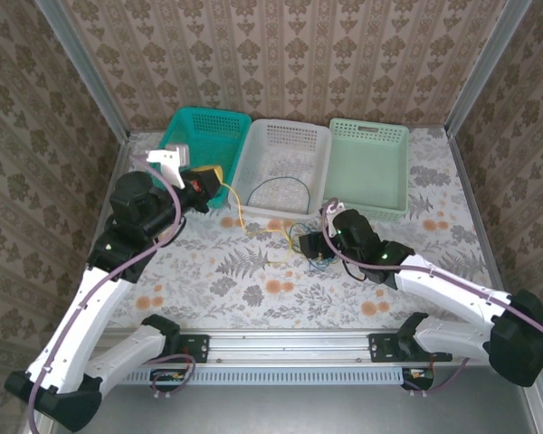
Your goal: Untangle the cables
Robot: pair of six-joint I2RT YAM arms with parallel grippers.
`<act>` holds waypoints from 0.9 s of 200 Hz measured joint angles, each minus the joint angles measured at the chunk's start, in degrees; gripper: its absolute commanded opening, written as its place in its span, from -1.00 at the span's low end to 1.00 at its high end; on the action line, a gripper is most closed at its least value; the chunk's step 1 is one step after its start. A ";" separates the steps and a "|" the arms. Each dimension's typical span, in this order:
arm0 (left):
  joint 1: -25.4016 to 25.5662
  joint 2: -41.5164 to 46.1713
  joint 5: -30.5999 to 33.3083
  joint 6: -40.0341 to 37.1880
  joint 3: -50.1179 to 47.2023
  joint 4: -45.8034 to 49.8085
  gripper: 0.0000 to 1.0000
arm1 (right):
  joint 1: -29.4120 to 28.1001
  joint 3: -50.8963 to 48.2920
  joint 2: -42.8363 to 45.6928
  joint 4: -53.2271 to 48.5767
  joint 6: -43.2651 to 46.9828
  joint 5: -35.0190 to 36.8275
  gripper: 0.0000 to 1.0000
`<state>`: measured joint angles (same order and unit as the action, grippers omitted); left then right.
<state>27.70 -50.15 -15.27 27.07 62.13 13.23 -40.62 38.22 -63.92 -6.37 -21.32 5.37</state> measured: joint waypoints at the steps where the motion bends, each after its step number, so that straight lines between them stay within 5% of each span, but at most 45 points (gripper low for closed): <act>1: 0.00 -0.09 0.02 -0.07 0.13 0.00 -1.00 | -0.02 0.00 -0.11 0.02 0.02 0.02 0.65; 53: -1.70 -6.93 0.55 -7.76 13.35 3.39 -1.00 | -0.17 0.07 -1.07 0.31 0.17 0.39 0.66; 180: -21.00 -21.70 -1.86 -18.36 28.85 3.61 -1.00 | -0.17 0.00 0.98 -1.31 0.15 3.52 0.66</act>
<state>6.70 -71.85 -17.12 8.71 90.98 16.84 -40.80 38.22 -62.94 -7.68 -21.17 8.88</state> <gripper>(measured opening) 0.053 0.831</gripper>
